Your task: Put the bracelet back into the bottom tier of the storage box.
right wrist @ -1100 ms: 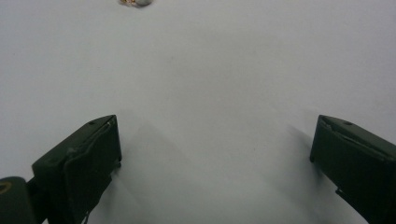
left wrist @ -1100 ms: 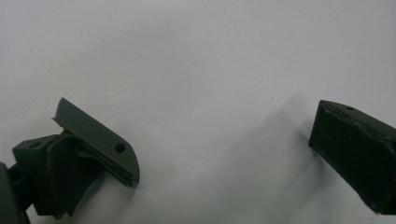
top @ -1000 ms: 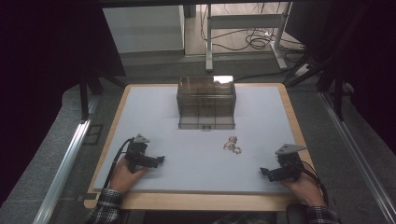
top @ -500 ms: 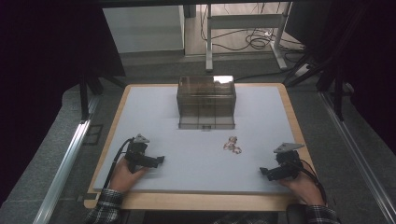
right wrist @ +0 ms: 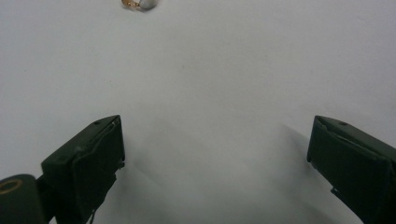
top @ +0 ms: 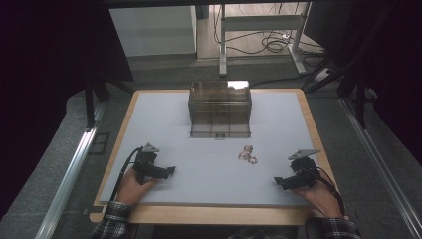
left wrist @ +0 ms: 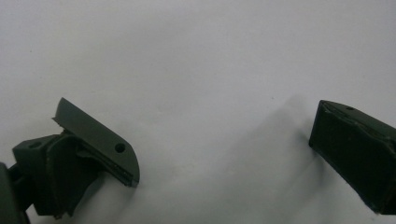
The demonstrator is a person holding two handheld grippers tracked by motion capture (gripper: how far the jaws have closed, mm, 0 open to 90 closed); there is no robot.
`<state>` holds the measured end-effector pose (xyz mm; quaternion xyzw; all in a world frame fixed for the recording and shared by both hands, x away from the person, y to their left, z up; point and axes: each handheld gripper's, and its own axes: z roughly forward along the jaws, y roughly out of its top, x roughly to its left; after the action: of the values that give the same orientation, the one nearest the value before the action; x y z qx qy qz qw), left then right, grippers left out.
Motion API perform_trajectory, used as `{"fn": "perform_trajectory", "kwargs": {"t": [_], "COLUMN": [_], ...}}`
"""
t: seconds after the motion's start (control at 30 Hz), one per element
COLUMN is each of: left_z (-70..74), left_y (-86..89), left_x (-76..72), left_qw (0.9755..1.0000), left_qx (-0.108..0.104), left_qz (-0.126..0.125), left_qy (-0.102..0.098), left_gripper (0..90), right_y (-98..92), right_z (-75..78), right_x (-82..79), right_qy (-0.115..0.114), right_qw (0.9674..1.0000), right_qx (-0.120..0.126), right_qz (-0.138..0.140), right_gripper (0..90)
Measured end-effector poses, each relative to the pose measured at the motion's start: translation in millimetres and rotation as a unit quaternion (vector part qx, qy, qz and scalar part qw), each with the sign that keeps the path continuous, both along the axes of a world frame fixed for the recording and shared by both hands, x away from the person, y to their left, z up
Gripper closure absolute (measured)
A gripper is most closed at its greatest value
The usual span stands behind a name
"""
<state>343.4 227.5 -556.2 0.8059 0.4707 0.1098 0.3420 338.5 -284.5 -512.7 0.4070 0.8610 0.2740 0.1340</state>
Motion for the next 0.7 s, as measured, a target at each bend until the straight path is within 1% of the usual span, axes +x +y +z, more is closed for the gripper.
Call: {"fn": "perform_trajectory", "kwargs": {"t": [0.2, 0.27, 0.4, 0.5, 0.7], "left_z": [0.0, 0.0, 0.0, -0.1, 0.0], "left_y": [0.0, 0.0, 0.0, -0.1, 0.0], "left_x": [0.0, 0.0, 0.0, 0.0, -0.1], "left_qw": [1.0, 1.0, 1.0, 1.0, 1.0], "left_qx": [0.0, 0.0, 0.0, 0.0, 0.0], "left_qz": [0.0, 0.0, 0.0, 0.0, 0.0], "left_qy": [0.0, 0.0, 0.0, 0.0, 0.0], "left_gripper": [0.0, 0.0, 0.0, 0.0, 0.0], "right_y": [1.5, 1.8, 2.4, 3.5, 7.9], "right_z": [3.9, 4.8, 7.1, 8.6, 14.6], "right_x": [1.2, 2.3, 5.4, 8.5, 14.9], "right_qy": [0.0, 0.005, 0.006, 0.009, 0.004], "right_qw": [1.0, 1.0, 1.0, 0.9999, 0.9999], "right_qx": [0.0, 0.0, -0.002, -0.001, 0.005], "right_qz": [-0.004, -0.006, -0.004, -0.008, -0.011], "right_gripper": [7.6, 8.6, 10.3, 10.5, 10.9]}}
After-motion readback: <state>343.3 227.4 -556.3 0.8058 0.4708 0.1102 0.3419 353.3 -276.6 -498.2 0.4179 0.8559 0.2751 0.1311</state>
